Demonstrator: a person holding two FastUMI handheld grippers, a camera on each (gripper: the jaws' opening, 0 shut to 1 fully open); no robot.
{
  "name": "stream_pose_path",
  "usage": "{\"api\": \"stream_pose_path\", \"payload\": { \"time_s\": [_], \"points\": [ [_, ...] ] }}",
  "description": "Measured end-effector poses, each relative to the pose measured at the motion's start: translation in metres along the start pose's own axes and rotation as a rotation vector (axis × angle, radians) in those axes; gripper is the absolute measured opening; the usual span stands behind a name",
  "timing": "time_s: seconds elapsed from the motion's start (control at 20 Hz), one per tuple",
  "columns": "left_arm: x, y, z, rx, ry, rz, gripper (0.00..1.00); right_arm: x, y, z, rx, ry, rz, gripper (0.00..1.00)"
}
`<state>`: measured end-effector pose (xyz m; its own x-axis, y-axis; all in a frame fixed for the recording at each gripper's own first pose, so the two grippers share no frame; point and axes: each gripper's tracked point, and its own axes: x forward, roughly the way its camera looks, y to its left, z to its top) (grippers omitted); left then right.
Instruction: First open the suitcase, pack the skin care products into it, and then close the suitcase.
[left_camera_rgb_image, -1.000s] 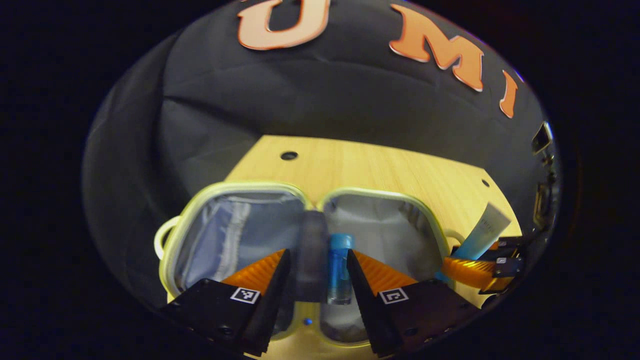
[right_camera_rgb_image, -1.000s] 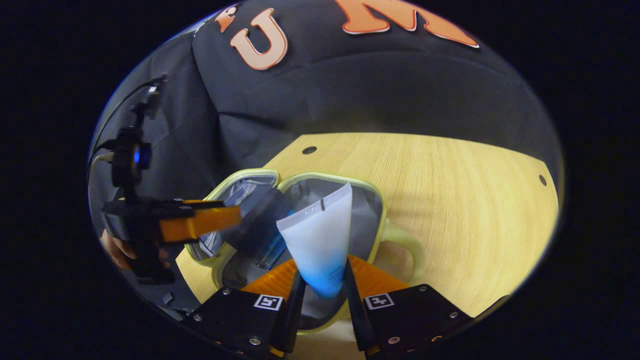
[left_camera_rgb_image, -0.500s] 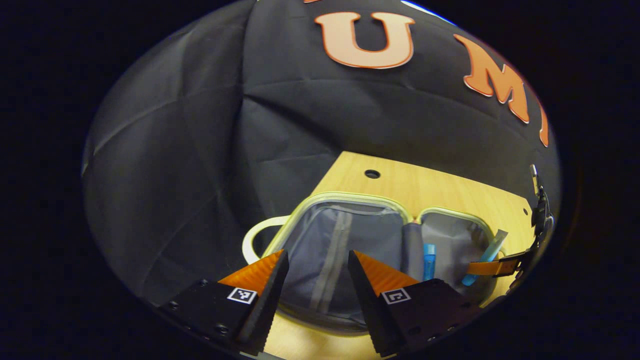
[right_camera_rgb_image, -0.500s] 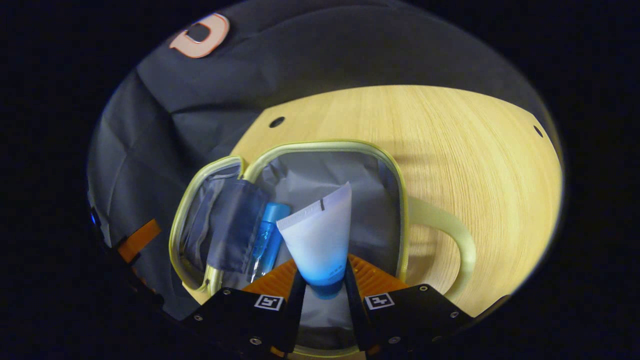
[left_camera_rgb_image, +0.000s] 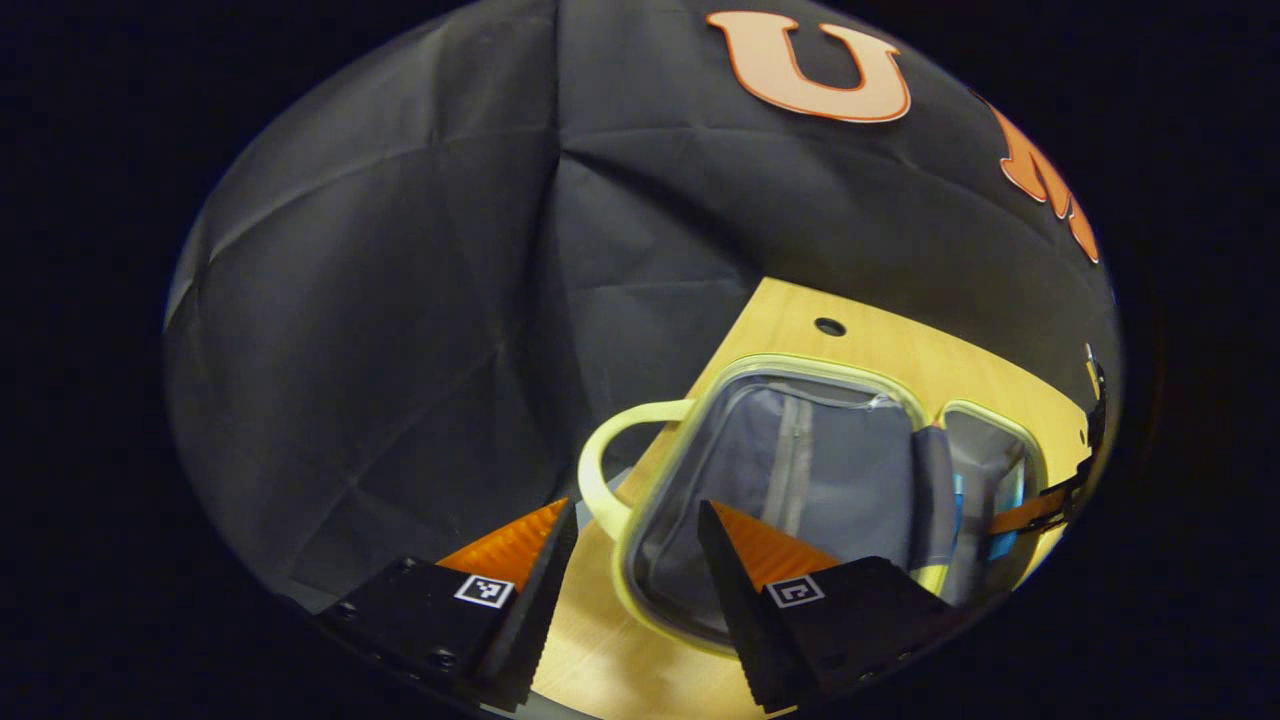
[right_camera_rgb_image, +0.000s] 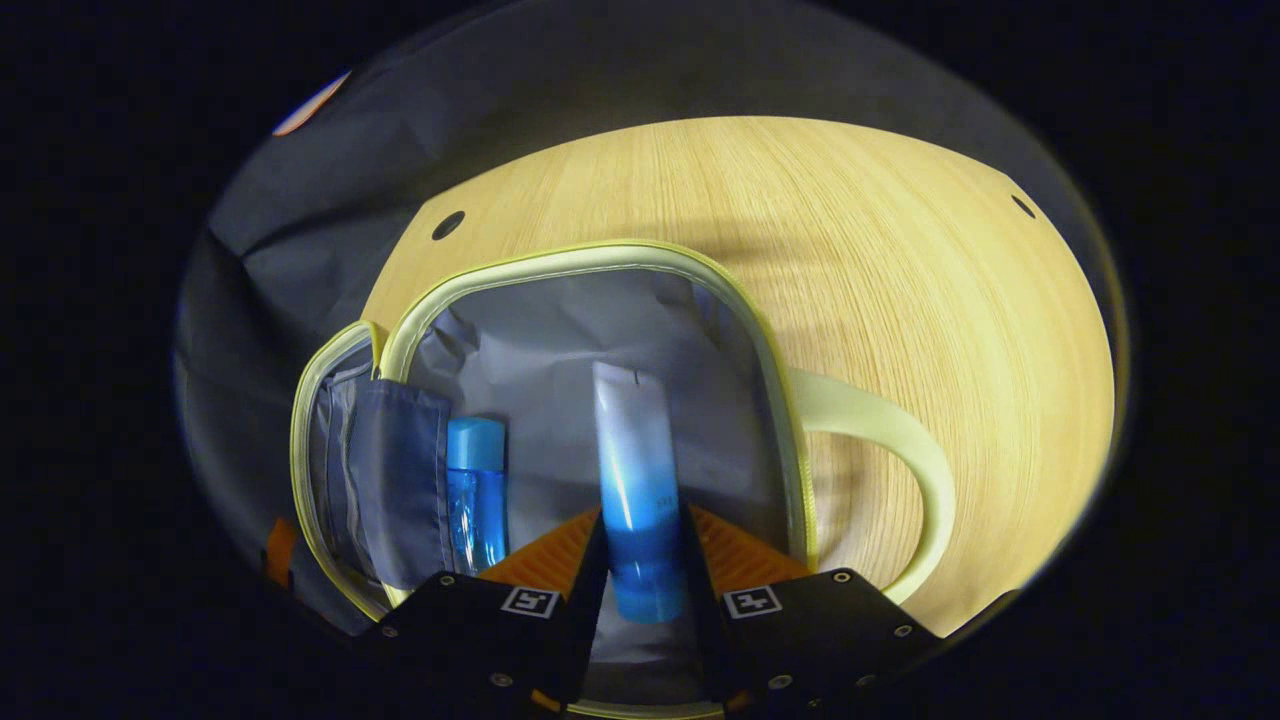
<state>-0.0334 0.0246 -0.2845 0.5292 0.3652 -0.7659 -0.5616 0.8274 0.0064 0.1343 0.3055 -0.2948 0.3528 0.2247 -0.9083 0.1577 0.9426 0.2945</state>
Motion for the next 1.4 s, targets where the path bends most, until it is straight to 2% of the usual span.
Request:
{"api": "stream_pose_path", "payload": {
  "time_s": [0.15, 0.2, 0.25, 0.3, 0.35, 0.45, 0.55, 0.75, 1.0, 1.05, 1.2, 1.25, 1.3, 1.35, 1.4],
  "points": [
    [0.018, 0.017, 0.001, -0.027, -0.015, 0.021, 0.78, -0.008, 0.007, -0.004, 0.049, 0.013, 0.024, 0.45],
    [0.02, 0.023, 0.0, -0.037, -0.019, 0.025, 0.78, -0.013, 0.009, -0.005, 0.058, 0.01, 0.041, 0.47],
    [0.023, 0.027, 0.002, -0.045, -0.027, 0.024, 0.81, -0.018, 0.01, -0.007, 0.06, 0.004, 0.054, 0.53],
    [0.025, 0.03, 0.005, -0.053, -0.038, 0.018, 0.81, -0.027, 0.012, -0.007, 0.064, -0.012, 0.079, 0.52],
    [0.027, 0.03, 0.008, -0.067, -0.053, 0.004, 0.83, -0.035, 0.013, -0.006, 0.066, -0.031, 0.096, 0.66],
    [0.032, 0.029, 0.009, -0.081, -0.065, -0.012, 0.85, -0.051, 0.011, -0.008, 0.066, -0.069, 0.123, 0.79],
    [0.035, 0.029, 0.012, -0.088, -0.081, -0.026, 0.85, -0.07, 0.0, -0.004, 0.058, -0.123, 0.129, 0.86],
    [0.045, 0.027, 0.016, -0.111, -0.093, -0.068, 0.86, -0.108, -0.027, 0.006, 0.05, -0.241, 0.122, 0.92],
    [0.057, 0.027, 0.022, -0.322, -0.045, -0.153, 0.86, -0.139, -0.056, 0.016, 0.095, -0.31, 0.121, 0.95],
    [0.065, 0.027, 0.02, -0.359, -0.033, -0.169, 0.9, -0.144, -0.063, 0.018, 0.102, -0.319, 0.113, 0.94],
    [0.053, 0.035, 0.029, -0.515, -0.002, -0.232, 0.94, -0.152, -0.074, 0.022, 0.122, -0.329, 0.108, 0.94],
    [0.057, 0.037, 0.028, -0.574, 0.014, -0.257, 0.9, -0.154, -0.079, 0.025, 0.127, -0.338, 0.105, 0.94],
    [0.056, 0.041, 0.029, -0.63, 0.023, -0.28, 0.9, -0.158, -0.083, 0.026, 0.13, -0.345, 0.104, 0.94],
    [0.058, 0.048, 0.027, -0.675, 0.034, -0.281, 0.87, -0.16, -0.088, 0.027, 0.132, -0.349, 0.097, 0.94],
    [0.062, 0.053, 0.024, -0.716, 0.052, -0.294, 0.76, -0.164, -0.096, 0.027, 0.134, -0.352, 0.095, 0.94]
  ]
}}
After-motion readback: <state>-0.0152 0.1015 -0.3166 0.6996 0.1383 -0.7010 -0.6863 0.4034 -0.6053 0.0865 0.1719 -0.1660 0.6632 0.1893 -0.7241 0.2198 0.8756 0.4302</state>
